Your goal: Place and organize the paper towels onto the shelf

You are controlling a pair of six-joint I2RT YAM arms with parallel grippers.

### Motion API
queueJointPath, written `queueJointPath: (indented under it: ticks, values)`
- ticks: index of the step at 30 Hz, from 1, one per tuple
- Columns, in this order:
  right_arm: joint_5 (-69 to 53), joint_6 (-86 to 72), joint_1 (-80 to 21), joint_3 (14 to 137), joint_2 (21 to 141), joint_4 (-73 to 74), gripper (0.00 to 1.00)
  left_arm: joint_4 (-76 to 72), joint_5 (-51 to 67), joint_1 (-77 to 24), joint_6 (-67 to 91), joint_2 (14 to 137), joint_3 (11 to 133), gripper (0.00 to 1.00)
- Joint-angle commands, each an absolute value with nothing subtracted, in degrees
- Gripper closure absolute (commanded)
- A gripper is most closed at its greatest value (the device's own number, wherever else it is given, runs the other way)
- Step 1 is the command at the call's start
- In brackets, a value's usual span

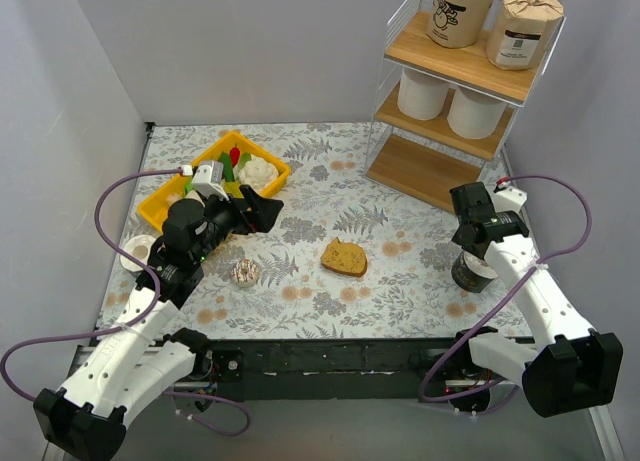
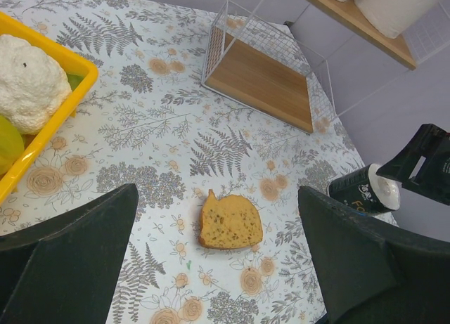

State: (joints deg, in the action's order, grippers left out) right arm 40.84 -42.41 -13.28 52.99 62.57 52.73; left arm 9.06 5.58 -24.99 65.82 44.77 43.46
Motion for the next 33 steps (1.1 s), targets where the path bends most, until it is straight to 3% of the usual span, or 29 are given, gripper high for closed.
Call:
queueJointPath:
  ticks: [1, 12, 21, 25, 28, 33]
  values:
    - [40.0, -41.7, -12.8, 52.2, 61.3, 47.7, 0.32, 9.3, 6.3, -25.2, 65.2, 44.4, 43.7, 0.02]
    - [40.5, -40.2, -12.7, 47.9, 65.5, 43.9, 0.32, 9.4, 6.6, -25.2, 65.1, 44.6, 43.9, 0.02]
    - [39.4, -33.4, -12.7, 44.7, 67.6, 38.9, 0.42, 9.5, 6.2, -25.2, 65.0, 44.1, 43.8, 0.02]
    - [37.4, -26.6, -12.7, 44.2, 65.9, 35.1, 0.54, 9.5, 6.3, -25.2, 65.1, 44.0, 43.8, 0.02]
    - [32.5, -19.0, -12.6, 43.8, 64.3, 31.7, 0.65, 9.5, 6.4, -25.2, 65.1, 44.0, 43.9, 0.02]
    - [12.4, -6.3, -12.7, 42.9, 60.7, 25.2, 0.69, 9.4, 6.5, -25.2, 65.2, 44.1, 43.8, 0.02]
